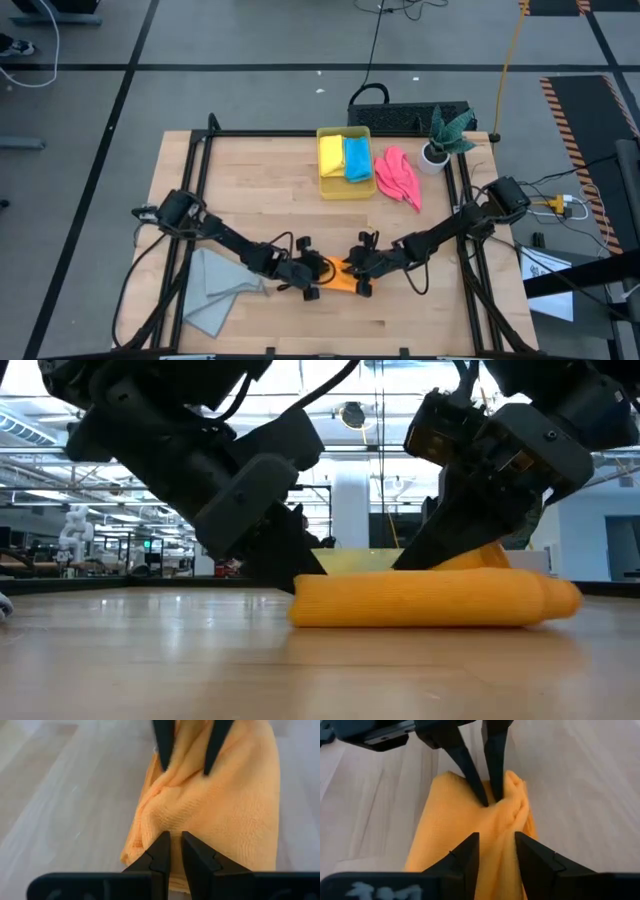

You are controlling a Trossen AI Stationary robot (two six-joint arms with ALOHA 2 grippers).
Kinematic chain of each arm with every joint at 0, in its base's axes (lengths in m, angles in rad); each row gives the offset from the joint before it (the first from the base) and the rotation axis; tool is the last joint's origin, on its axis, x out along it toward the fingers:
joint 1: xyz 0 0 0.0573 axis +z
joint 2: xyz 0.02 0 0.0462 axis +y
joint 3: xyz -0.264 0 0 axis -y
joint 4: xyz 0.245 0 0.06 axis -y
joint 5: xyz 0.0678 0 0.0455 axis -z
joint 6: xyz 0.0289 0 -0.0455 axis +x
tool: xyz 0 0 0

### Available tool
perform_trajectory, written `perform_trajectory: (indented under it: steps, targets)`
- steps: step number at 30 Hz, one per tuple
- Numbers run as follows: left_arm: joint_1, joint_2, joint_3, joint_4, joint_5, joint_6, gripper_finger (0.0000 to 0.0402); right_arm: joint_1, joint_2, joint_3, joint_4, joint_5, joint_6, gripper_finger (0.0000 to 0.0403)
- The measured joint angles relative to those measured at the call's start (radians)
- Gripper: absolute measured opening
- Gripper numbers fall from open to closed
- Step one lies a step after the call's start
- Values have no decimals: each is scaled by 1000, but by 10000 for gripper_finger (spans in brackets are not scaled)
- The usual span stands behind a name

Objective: Fold microfiber towels
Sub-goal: Fold the orange microfiber towel

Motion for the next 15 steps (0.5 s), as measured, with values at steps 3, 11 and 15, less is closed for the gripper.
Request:
perform_trajectory:
  steps: [3, 11, 15]
  targets:
    - [-6, -1, 0, -34, -13, -25, 51, 0, -47, 0, -76, 2, 7, 116]
    - [-22, 0, -1, -20, -27, -15, 51, 24, -212, 0, -205, 82, 33, 116]
    - [-22, 0, -2, -18, -27, -16, 51, 67, -219, 0, -130, 58, -13, 115]
